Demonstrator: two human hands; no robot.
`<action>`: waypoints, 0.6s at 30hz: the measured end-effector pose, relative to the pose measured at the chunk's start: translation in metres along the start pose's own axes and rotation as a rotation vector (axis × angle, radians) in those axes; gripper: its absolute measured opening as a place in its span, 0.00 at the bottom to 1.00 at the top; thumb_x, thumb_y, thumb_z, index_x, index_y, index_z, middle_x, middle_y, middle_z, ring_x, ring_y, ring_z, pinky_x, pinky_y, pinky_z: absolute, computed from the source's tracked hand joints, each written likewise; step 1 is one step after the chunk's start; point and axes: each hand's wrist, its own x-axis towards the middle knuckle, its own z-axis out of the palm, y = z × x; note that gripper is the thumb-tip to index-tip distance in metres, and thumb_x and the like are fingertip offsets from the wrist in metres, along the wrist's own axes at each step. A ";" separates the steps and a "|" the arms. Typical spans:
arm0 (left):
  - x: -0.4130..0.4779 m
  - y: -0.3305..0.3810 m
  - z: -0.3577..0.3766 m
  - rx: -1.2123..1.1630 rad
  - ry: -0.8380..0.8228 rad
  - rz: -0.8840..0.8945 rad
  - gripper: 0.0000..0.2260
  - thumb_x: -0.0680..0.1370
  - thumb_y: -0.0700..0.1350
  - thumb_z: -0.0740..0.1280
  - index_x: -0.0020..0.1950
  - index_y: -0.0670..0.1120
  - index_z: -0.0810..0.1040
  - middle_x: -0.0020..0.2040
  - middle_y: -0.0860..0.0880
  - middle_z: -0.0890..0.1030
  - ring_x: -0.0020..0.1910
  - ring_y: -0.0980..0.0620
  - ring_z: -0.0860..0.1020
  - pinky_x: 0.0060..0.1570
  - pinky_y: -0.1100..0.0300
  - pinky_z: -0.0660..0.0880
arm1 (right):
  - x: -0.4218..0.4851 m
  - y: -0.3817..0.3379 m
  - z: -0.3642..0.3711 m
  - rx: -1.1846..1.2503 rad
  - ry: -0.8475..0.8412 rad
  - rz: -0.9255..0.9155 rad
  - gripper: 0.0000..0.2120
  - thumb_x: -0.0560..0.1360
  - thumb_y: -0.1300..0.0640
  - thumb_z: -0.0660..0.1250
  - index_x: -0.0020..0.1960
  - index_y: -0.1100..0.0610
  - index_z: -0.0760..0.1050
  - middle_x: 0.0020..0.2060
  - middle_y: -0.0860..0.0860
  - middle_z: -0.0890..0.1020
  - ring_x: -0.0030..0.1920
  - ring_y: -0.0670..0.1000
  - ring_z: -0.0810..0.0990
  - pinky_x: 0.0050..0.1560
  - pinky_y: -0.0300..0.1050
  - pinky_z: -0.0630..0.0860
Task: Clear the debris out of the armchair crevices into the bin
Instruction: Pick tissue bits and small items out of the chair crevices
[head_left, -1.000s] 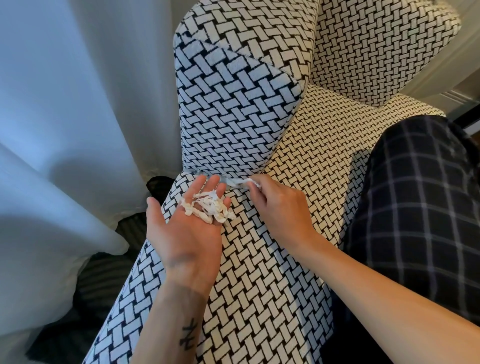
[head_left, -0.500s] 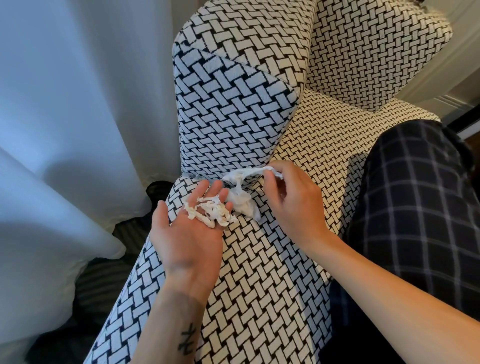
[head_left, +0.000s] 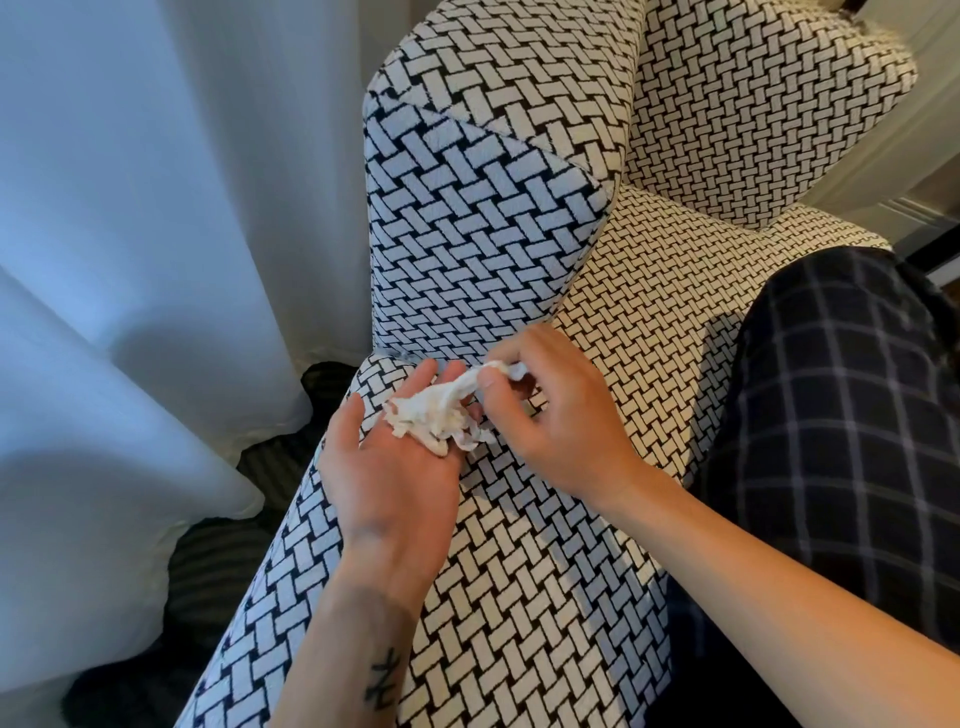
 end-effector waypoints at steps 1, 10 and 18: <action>0.000 0.000 0.001 -0.001 0.004 -0.003 0.26 0.85 0.56 0.52 0.69 0.37 0.75 0.64 0.35 0.81 0.66 0.37 0.79 0.73 0.45 0.68 | -0.002 -0.001 0.002 -0.006 -0.032 -0.007 0.07 0.80 0.55 0.65 0.48 0.58 0.77 0.42 0.47 0.75 0.44 0.47 0.73 0.43 0.43 0.72; -0.003 0.004 0.004 0.081 0.038 -0.014 0.21 0.84 0.48 0.55 0.67 0.37 0.78 0.62 0.36 0.82 0.61 0.40 0.82 0.66 0.48 0.74 | -0.002 -0.001 0.017 -0.251 -0.147 -0.349 0.11 0.80 0.55 0.68 0.56 0.60 0.83 0.47 0.53 0.80 0.48 0.54 0.75 0.49 0.48 0.74; 0.002 0.006 -0.001 -0.034 0.026 0.025 0.22 0.84 0.49 0.55 0.68 0.35 0.76 0.63 0.33 0.81 0.65 0.36 0.80 0.72 0.42 0.70 | -0.004 0.013 -0.003 -0.128 -0.057 -0.156 0.17 0.83 0.55 0.57 0.63 0.60 0.79 0.52 0.52 0.82 0.52 0.50 0.78 0.52 0.47 0.76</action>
